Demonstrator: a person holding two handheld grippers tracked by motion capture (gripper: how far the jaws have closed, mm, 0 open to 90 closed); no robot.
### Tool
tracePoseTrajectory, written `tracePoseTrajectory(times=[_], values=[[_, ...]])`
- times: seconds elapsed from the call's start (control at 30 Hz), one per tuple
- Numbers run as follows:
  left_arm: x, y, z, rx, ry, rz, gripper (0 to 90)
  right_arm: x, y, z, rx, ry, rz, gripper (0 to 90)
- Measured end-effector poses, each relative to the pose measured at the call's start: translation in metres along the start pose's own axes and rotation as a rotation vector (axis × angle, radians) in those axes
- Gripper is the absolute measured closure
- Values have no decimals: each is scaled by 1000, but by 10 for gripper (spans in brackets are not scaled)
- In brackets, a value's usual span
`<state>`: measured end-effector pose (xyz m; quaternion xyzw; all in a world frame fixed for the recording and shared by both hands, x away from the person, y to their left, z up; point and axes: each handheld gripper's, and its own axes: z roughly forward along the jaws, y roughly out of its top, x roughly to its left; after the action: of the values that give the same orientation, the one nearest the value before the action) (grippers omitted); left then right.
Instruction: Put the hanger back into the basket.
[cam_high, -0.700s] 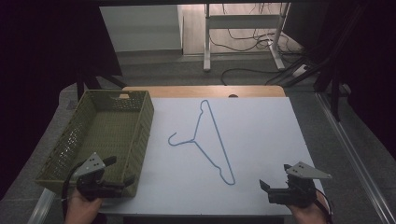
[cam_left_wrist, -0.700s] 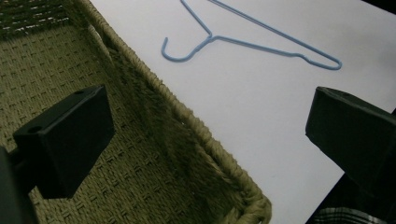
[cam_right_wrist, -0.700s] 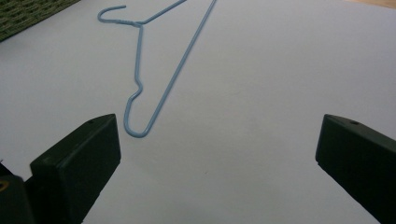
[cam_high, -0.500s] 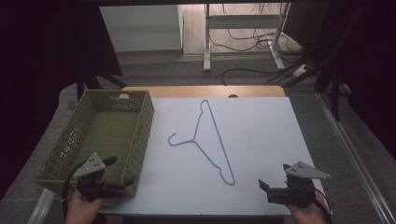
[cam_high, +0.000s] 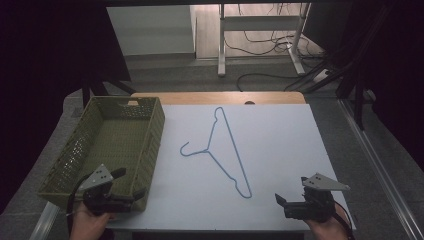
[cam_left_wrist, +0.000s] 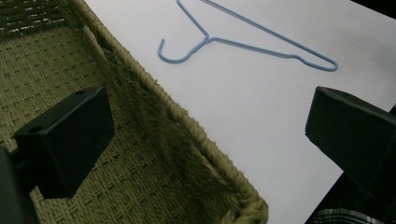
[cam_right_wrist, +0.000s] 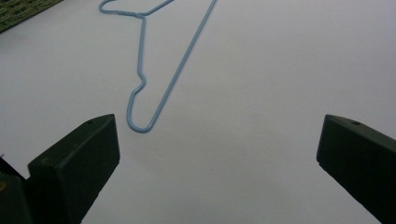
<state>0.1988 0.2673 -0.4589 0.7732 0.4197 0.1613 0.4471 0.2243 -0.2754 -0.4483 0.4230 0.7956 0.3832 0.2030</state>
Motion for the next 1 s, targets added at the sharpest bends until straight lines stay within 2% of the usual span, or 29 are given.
tracePoseTrajectory(times=[0.27,0.47,0.73,0.83,1.0], values=[[1,0,-1,11,-5,-12,20,4,5,1,3,8,-14,0],[-1,1,0,0,-2,0,18,9,12,5,19,21,-50,0],[-3,2,1,-5,-6,3,18,12,21,10,23,53,-40,0],[-4,3,1,-10,-4,3,18,14,26,14,27,92,-13,0],[-6,5,2,-23,-15,2,18,18,33,18,33,95,-26,0]])
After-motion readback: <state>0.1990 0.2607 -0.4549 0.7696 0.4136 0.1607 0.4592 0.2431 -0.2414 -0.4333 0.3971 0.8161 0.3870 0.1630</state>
